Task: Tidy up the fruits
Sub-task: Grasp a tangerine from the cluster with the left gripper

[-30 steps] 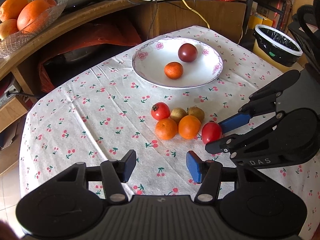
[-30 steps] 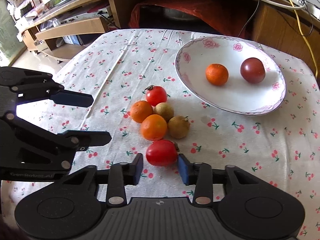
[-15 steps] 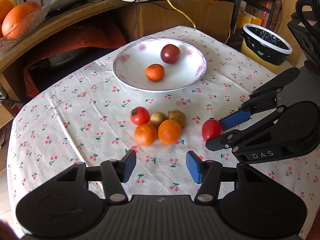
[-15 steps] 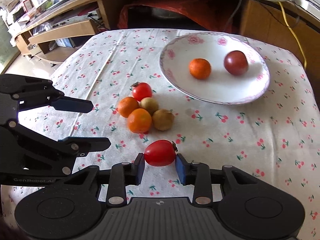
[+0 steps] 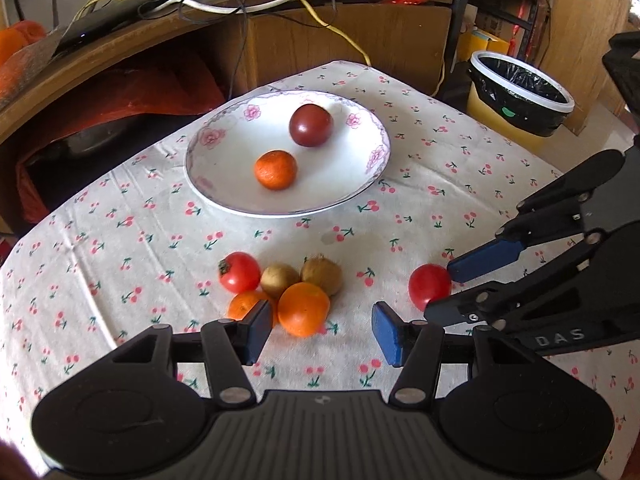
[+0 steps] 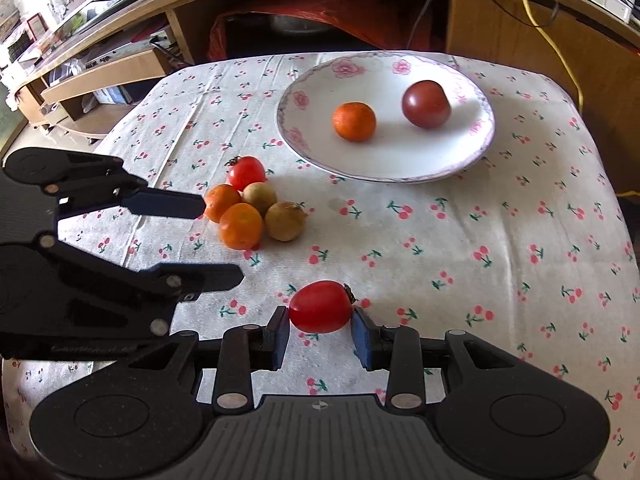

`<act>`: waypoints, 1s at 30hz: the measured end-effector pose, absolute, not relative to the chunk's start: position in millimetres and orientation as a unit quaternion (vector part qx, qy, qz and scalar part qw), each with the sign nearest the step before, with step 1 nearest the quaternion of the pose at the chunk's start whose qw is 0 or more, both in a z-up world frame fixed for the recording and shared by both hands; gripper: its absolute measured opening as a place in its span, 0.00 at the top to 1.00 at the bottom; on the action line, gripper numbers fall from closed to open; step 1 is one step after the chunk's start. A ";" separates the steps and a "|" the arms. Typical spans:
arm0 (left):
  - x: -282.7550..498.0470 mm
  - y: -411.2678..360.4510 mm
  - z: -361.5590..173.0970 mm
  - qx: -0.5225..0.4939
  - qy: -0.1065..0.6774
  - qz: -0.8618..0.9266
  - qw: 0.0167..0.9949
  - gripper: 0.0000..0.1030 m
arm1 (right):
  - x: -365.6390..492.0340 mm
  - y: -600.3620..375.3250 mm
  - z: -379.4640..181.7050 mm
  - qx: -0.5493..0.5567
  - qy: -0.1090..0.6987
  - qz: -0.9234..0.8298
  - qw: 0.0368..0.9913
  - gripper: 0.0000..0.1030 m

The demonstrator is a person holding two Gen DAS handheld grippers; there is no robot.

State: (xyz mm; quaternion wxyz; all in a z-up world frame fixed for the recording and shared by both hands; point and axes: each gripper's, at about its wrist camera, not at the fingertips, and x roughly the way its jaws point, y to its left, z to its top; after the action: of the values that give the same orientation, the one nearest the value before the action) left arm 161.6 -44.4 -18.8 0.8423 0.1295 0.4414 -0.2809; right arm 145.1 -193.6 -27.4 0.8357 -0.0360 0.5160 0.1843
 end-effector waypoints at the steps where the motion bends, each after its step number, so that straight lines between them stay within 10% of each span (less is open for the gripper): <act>1: 161.4 -46.9 -19.6 0.134 0.440 -0.282 0.842 0.39 | 144.5 -196.0 -27.0 -0.033 0.516 0.184 0.836 0.71; 30: 153.1 -61.2 -31.7 0.168 0.452 -0.302 0.823 0.48 | 146.2 -196.9 -27.5 -0.026 0.512 0.190 0.837 0.70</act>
State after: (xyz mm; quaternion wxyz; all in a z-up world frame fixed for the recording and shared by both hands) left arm 153.1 -61.2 -31.7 0.8227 0.1675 0.4519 -0.3016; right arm 146.2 -196.9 -27.5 0.8371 -0.0257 0.5124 0.1896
